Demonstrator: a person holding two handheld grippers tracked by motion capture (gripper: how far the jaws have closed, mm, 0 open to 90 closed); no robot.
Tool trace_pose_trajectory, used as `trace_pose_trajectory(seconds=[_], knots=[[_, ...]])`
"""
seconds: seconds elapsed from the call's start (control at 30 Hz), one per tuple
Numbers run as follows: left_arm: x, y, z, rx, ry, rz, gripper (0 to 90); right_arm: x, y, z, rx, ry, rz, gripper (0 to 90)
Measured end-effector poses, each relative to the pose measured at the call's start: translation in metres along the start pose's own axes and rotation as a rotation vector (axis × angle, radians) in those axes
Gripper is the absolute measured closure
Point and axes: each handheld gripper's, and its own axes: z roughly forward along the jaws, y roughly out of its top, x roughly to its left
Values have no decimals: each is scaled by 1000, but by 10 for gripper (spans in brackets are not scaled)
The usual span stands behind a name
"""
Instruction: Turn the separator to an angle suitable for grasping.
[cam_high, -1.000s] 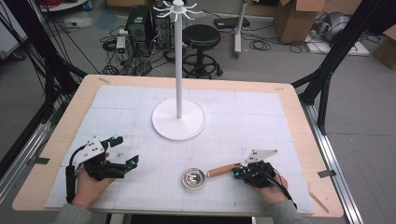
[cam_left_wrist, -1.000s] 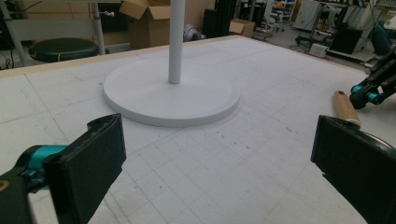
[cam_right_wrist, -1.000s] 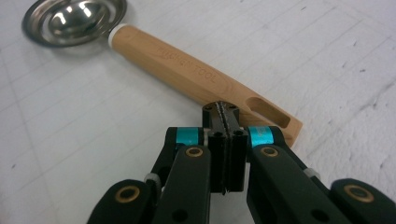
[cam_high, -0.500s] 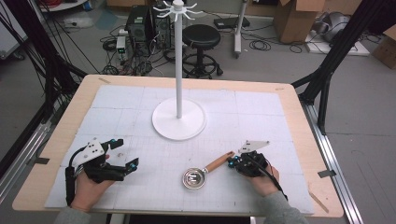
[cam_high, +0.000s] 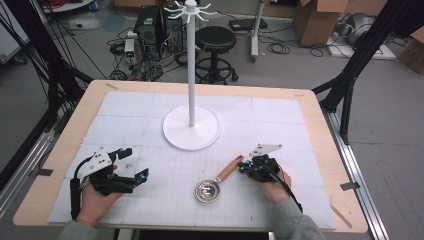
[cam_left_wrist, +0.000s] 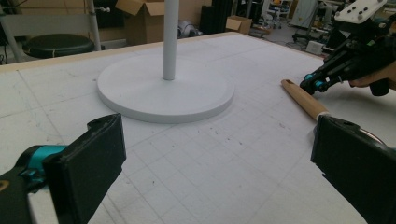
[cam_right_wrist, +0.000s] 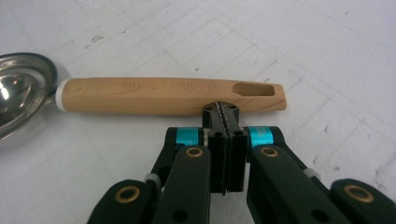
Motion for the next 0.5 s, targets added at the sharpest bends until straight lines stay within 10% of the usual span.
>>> trace_pose_trajectory(seconds=[0.5], knots=[[0,0,0,5,-2,2,37,0,17,21,-18,10,-20,900]])
